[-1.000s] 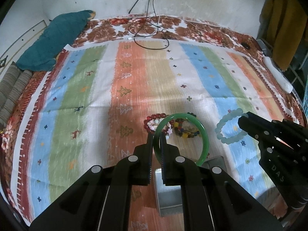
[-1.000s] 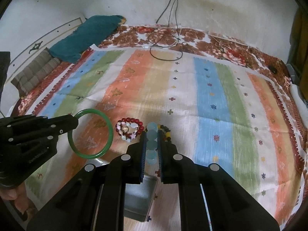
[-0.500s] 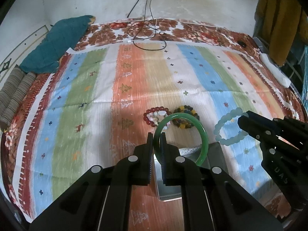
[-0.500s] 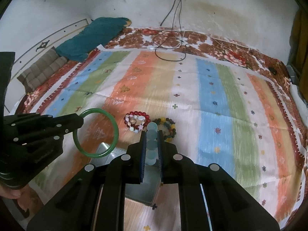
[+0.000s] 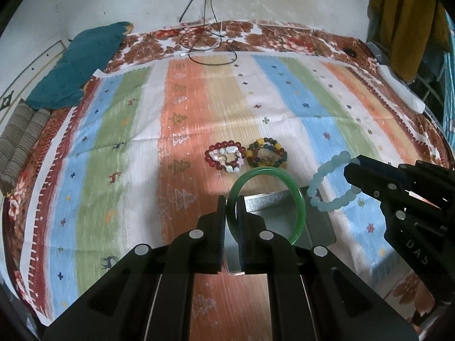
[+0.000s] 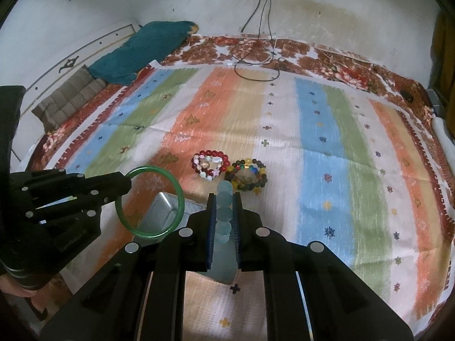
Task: Organize jewelry
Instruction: 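Carry both bracelets over the tin and open both tools to drop them, then raise both open tools from the tin toward the remaining bracelets, then grasp the white crystal bracelet with the left tool while the right tool grasps the multicolour bracelet, then carry both bracelets back over the tin and open both tools to release them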
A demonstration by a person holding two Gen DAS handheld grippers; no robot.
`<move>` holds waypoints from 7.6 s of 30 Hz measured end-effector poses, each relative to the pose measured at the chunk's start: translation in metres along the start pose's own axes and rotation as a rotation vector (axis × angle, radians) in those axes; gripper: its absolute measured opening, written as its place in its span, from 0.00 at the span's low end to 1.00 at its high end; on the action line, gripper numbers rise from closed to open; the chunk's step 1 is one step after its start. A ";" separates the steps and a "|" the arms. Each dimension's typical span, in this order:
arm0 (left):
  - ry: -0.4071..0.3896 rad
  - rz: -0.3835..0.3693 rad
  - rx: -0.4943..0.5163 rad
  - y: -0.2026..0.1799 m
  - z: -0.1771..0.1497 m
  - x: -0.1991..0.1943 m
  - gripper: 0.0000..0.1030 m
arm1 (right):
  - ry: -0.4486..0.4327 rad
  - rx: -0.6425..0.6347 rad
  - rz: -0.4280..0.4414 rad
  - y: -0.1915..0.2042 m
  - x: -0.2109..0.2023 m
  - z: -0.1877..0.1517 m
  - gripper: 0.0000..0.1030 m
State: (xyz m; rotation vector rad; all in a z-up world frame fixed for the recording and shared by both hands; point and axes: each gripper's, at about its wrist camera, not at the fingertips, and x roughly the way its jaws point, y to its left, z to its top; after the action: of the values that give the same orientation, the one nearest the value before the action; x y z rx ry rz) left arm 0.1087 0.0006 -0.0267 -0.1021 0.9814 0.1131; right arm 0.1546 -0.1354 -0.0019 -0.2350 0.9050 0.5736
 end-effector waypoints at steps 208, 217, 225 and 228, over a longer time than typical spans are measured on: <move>-0.056 -0.072 -0.027 -0.004 0.030 -0.002 0.09 | 0.000 -0.019 -0.027 -0.004 0.021 0.020 0.10; -0.081 -0.087 -0.011 -0.008 0.015 -0.018 0.09 | -0.008 -0.026 -0.018 0.000 0.013 0.009 0.10; -0.100 -0.096 0.018 -0.014 0.006 -0.028 0.09 | -0.020 -0.030 -0.010 0.003 0.003 -0.002 0.10; -0.104 -0.100 0.016 -0.013 0.005 -0.029 0.09 | -0.019 -0.031 -0.006 0.003 0.002 -0.003 0.10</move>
State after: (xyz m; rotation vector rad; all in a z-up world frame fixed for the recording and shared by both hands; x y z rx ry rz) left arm 0.0988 -0.0134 0.0013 -0.1294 0.8719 0.0184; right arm 0.1518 -0.1330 -0.0055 -0.2604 0.8775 0.5834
